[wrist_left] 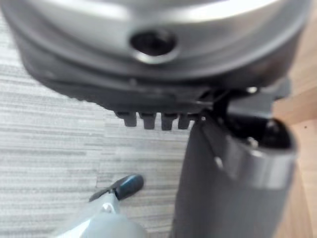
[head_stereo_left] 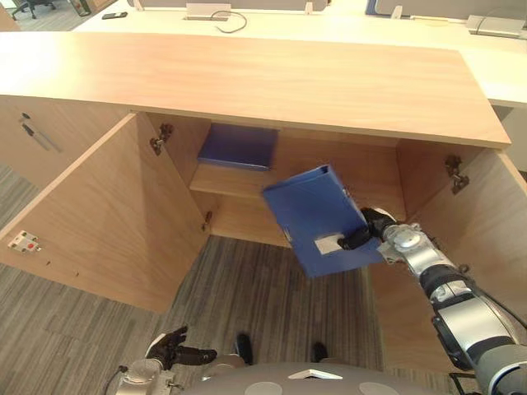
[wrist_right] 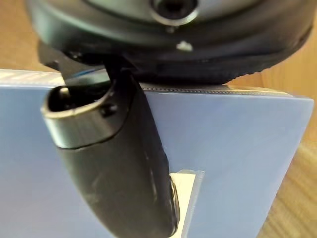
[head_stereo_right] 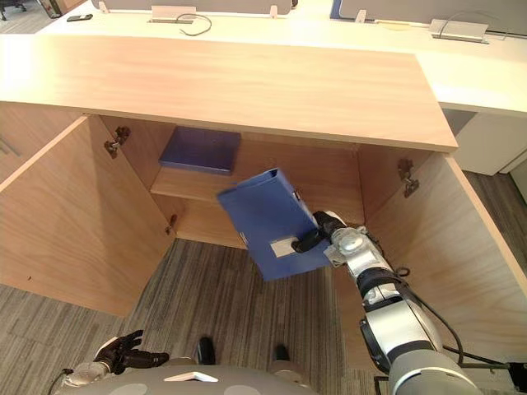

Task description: Walk over to the cabinet, pick up the folder, carry it to the office cabinet, place the folder inside the office cabinet, then close the office cabinet door

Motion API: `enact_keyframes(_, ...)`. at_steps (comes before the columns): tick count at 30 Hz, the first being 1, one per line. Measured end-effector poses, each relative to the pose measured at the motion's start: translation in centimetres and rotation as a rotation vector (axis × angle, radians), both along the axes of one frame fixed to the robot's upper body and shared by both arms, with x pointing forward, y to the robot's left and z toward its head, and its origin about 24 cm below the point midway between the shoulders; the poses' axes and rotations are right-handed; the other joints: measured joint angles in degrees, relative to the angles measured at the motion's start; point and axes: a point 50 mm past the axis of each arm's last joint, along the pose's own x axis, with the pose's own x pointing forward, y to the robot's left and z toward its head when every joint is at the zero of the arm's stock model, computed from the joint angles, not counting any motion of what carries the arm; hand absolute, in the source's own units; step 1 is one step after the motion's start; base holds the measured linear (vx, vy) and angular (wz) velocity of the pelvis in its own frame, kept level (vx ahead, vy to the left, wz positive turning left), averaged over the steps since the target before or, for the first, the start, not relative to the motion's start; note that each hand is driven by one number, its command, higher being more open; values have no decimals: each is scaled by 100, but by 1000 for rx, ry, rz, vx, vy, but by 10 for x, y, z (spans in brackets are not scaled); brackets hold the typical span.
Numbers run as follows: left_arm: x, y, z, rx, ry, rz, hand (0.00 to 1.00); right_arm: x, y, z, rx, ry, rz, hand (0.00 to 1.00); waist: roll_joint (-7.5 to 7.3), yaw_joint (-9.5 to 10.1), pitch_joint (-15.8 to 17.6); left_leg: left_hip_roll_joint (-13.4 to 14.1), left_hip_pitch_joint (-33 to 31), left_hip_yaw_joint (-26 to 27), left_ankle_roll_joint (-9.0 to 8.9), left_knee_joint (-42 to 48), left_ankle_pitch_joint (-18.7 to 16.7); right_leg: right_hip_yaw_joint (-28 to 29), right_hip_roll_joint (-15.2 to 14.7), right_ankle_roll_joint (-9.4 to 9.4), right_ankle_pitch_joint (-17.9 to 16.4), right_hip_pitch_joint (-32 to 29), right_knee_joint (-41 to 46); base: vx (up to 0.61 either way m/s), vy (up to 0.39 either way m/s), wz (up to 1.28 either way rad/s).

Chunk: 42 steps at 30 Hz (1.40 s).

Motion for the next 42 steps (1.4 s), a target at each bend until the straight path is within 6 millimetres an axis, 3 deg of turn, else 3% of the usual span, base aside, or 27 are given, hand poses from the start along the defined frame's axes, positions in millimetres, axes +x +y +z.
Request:
enact_keyframes(3,2,-8,-1,-21,-7,-6,100,1,-2,-1,-12,5,-32,0,22,2,12,-64,-8,-54,22,-14,-21,-63,-66,13,-39,8,-7,-42,39,11)
enact_keyframes(6,2,-15,-3,-46,-10,-7,100,-5,-9,-9,276,-28,-291,0,130,-26,101,-199,-48,-162,91,-13,-55,-162,-204,32,-177,-8,20,-29,73,15)
enact_keyframes(9,3,-16,-3,-61,-20,24,100,-1,4,-12,680,-116,-549,0,152,-13,226,-216,-54,-64,134,6,-89,-100,-258,65,-110,-61,22,24,43,-15)
enact_keyframes(12,4,-21,-3,-89,-39,77,100,22,28,7,1098,-218,-724,0,257,9,373,-179,-65,213,190,13,-131,-103,-216,32,151,-209,-10,32,23,-45)
enact_keyframes(13,5,-23,-3,-95,-43,81,100,25,30,12,1163,-237,-747,0,289,2,403,-181,-63,231,197,13,-137,-158,-211,3,180,-211,-15,30,19,-26)
enact_keyframes(19,7,-27,-3,-107,-65,141,100,34,11,33,1645,-467,-1052,0,341,2,461,-186,-72,65,170,-4,-197,-596,-227,-82,221,-93,-3,41,12,14)
enact_keyframes(21,8,-34,-4,-129,-74,178,100,38,5,42,1786,-557,-1128,0,409,4,522,-194,-127,-9,161,-8,-245,-858,-240,-219,129,-102,21,14,-10,18)
enact_keyframes(24,12,-39,-4,-144,-94,187,100,46,3,58,1900,-628,-1170,0,504,2,583,-175,-356,-132,189,86,-281,-1128,-241,-413,-36,-257,107,28,-35,23)
enact_keyframes(25,16,-39,-2,-146,-112,200,100,48,1,63,1916,-656,-1176,0,511,-20,621,-118,-666,-245,160,550,-477,-1235,-240,-439,-123,-310,157,53,-78,40)
enact_keyframes(28,22,-38,2,-167,-168,296,100,54,3,73,1945,-698,-1218,0,674,247,735,436,-1517,-324,200,2565,-1275,-1333,69,-318,-221,-272,355,60,-114,10)
enact_keyframes(29,25,-39,3,-169,-189,327,100,58,9,82,1986,-709,-1191,0,738,321,786,633,-1730,-340,243,3133,-1390,-1378,146,-369,-311,-272,519,56,-108,-7)
enact_keyframes(31,27,-41,4,-174,-204,344,100,66,19,97,2037,-700,-1150,0,784,351,855,762,-1816,-359,246,3460,-1391,-1394,195,-379,-422,-291,740,34,-98,-3)
enact_keyframes(32,29,-45,5,-184,-214,356,100,76,33,118,2082,-694,-1061,0,790,379,859,769,-1829,-386,245,3466,-1391,-1382,156,-367,-646,-454,1048,27,-110,-9)
enact_keyframes(33,30,-47,5,-190,-218,356,100,79,37,127,2086,-692,-1032,0,792,389,860,766,-1860,-383,245,3439,-1391,-1367,139,-370,-724,-563,1170,22,-99,-18)
enact_keyframes(35,32,-56,5,-218,-228,372,100,88,47,149,2078,-677,-975,0,797,495,868,725,-1902,-301,225,3140,-1378,-1223,44,-365,-956,-1090,1733,6,-71,-25)
enact_keyframes(39,28,-60,4,-240,-223,429,100,91,58,163,2051,-667,-912,0,797,523,887,581,-1925,-179,158,3138,-1336,-1040,-215,-363,-1338,-1584,2552,24,-37,-16)
enact_keyframes(42,30,-60,8,-252,-266,458,100,98,75,181,2031,-634,-854,0,818,511,1048,634,-2166,-163,139,3765,-1356,-724,-244,-347,-1443,-1908,3063,-10,13,-39)
